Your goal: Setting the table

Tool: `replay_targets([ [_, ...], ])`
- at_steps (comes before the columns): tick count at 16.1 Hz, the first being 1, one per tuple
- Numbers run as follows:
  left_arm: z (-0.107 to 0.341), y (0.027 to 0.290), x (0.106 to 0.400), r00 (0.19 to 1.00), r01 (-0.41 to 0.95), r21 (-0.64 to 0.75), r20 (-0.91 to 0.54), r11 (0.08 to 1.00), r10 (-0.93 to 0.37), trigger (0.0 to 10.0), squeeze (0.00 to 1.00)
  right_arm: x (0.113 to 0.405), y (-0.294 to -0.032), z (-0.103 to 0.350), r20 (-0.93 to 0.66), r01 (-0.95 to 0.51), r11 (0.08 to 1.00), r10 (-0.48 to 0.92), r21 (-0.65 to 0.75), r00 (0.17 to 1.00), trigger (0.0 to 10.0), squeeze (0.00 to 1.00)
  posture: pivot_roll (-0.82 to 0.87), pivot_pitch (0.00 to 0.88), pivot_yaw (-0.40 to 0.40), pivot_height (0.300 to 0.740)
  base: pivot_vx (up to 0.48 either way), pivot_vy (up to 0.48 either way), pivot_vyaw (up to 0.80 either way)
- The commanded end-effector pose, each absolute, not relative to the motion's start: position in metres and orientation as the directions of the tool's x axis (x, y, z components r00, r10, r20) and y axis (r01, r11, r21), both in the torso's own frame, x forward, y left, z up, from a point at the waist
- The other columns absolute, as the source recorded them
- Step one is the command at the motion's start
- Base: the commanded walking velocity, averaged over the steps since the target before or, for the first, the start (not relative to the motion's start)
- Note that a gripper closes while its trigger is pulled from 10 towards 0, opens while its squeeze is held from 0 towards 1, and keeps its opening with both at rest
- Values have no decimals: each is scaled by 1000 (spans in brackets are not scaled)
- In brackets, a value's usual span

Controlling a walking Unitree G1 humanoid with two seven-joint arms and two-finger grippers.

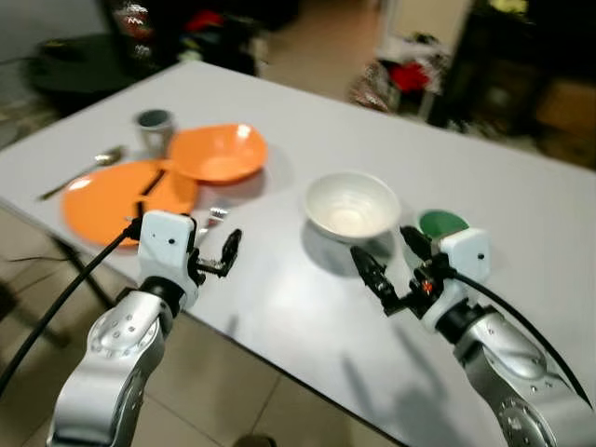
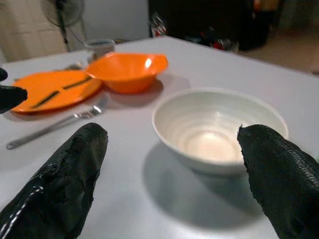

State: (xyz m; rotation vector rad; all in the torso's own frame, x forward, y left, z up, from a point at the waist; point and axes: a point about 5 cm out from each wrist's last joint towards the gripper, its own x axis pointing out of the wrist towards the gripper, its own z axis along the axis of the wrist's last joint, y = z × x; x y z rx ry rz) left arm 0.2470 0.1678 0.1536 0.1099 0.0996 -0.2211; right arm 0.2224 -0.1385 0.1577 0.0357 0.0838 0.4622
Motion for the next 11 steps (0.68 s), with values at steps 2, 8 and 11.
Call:
replay_targets([
  [2,163,158,248,966,256,95,-66,962,-250,10000,0,224,-145,165,-44,-395,917,397,48,917,10000,1000,71,0,-1,740,0,0,800],
  [8,161,162,247,974,220,69,-73,973,-215,10000,0,225,-147,158,-60,-357,931,361,73,931,10000,1000,68,0,9,740,0,0,800],
  [11,162,161,246,973,228,68,-59,971,-224,10000,0,226,-147,157,-60,-348,934,353,83,934,10000,1000,71,0,1,740,0,81,800],
])
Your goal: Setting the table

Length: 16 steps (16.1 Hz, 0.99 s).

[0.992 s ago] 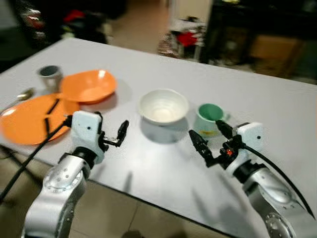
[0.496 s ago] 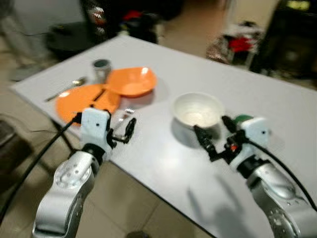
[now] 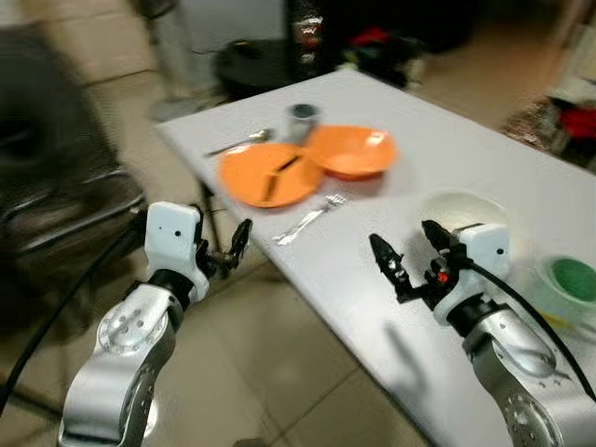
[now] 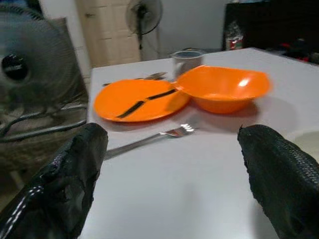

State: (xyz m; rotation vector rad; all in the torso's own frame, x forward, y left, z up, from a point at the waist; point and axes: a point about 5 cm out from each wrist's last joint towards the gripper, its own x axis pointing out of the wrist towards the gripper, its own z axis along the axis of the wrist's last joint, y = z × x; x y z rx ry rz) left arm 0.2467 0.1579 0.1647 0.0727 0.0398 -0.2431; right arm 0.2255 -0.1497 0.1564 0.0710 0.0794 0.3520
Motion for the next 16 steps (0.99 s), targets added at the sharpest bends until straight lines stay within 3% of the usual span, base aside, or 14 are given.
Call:
replay_targets([
  [1,163,160,248,972,233,66,-60,970,-229,10000,0,227,-147,158,-58,-350,933,355,82,933,10000,1000,70,0,1,740,0,307,800],
  [16,159,166,252,965,256,92,-90,962,-248,10000,0,223,-148,150,-83,-203,972,213,115,973,10000,1000,59,0,35,740,0,310,34],
])
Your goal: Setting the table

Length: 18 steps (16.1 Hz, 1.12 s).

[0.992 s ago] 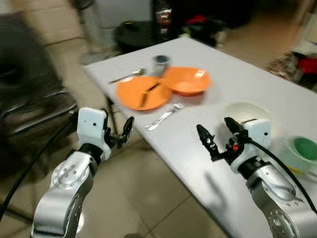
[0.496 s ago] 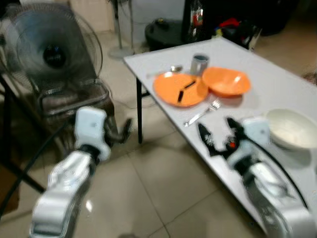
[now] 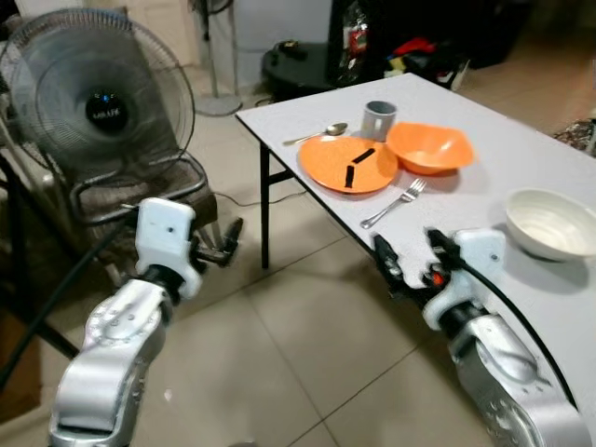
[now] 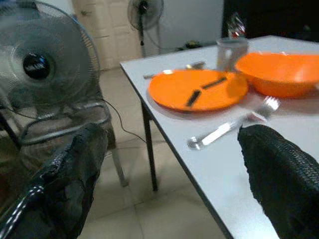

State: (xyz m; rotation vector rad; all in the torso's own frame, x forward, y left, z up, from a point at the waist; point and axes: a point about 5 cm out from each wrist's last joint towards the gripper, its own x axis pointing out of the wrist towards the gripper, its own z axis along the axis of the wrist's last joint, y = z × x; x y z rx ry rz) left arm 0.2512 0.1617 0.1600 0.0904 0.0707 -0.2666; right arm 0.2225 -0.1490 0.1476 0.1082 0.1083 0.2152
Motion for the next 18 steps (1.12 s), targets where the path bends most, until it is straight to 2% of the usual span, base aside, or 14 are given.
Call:
replay_targets([
  [1,159,164,252,963,263,88,-91,961,-256,10000,0,223,-149,150,-83,-200,973,210,116,974,10000,1000,62,0,28,740,0,315,0],
  [18,154,163,251,968,240,72,-92,968,-233,10000,0,236,-140,145,-106,-289,954,296,78,949,10000,1000,88,0,-2,740,0,311,0],
])
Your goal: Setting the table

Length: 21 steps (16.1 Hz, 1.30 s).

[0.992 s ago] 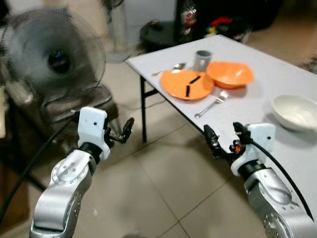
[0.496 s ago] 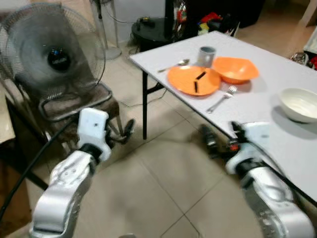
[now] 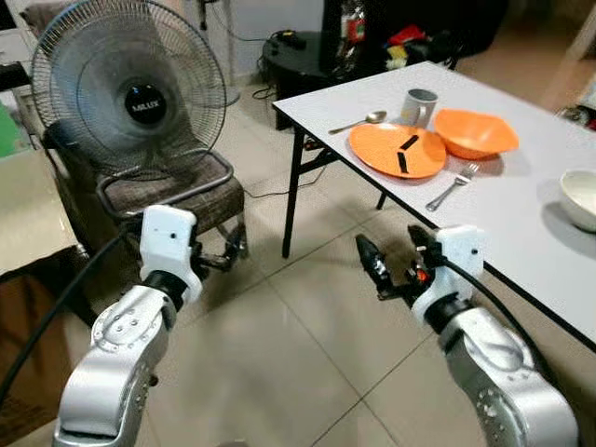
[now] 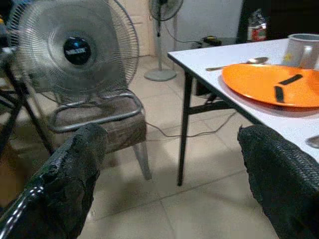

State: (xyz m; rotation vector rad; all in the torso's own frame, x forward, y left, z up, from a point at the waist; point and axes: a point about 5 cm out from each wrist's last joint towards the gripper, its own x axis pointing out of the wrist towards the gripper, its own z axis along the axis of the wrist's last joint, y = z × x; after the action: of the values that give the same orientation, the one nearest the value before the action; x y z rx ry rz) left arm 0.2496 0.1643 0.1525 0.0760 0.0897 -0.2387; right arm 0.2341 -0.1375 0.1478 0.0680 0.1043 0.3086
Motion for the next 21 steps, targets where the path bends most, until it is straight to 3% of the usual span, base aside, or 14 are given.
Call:
replay_targets([
  [1,155,161,251,966,250,70,-89,966,-243,10000,0,237,-141,147,-97,-289,954,296,86,950,10000,1000,90,0,-4,740,0,311,0],
  [21,159,180,260,979,200,112,-65,974,-193,10000,0,251,-144,150,-64,-289,954,294,82,953,10000,1000,99,0,-26,740,0,312,0],
])
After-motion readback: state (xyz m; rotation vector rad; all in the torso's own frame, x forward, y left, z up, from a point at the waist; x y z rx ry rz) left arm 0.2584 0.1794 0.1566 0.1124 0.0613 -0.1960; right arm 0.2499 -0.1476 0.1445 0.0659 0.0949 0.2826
